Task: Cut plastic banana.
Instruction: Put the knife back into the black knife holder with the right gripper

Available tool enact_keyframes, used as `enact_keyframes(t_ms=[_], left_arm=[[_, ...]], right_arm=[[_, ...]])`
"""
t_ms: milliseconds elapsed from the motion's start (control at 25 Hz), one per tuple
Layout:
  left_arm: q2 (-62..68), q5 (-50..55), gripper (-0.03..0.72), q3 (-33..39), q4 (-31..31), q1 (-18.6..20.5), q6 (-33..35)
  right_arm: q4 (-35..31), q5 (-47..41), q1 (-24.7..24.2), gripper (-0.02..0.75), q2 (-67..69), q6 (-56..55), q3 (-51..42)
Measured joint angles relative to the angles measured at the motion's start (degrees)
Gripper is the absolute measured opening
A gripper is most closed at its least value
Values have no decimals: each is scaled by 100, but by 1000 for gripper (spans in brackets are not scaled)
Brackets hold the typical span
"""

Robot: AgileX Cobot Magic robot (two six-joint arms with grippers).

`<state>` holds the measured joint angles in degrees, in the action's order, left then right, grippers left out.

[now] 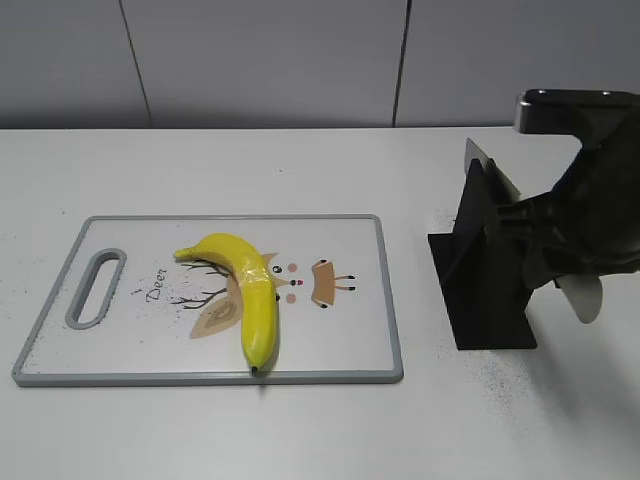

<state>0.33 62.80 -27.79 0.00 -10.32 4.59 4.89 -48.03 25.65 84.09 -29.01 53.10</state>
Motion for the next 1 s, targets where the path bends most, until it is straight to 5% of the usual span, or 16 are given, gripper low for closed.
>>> enact_keyframes(t_ms=[280, 480, 560, 1000], left_arm=[[0, 0, 583, 0, 0, 0, 0], [0, 0, 583, 0, 0, 0, 0], [0, 0, 583, 0, 0, 0, 0], [0, 0, 583, 0, 0, 0, 0]], right_arm=[[-1, 34, 0, 188, 143, 9, 0], [-7, -35, 0, 553, 150, 9, 0], [-12, -41, 0, 638, 150, 29, 0], [-430, -56, 0, 652, -1583, 1756, -19]])
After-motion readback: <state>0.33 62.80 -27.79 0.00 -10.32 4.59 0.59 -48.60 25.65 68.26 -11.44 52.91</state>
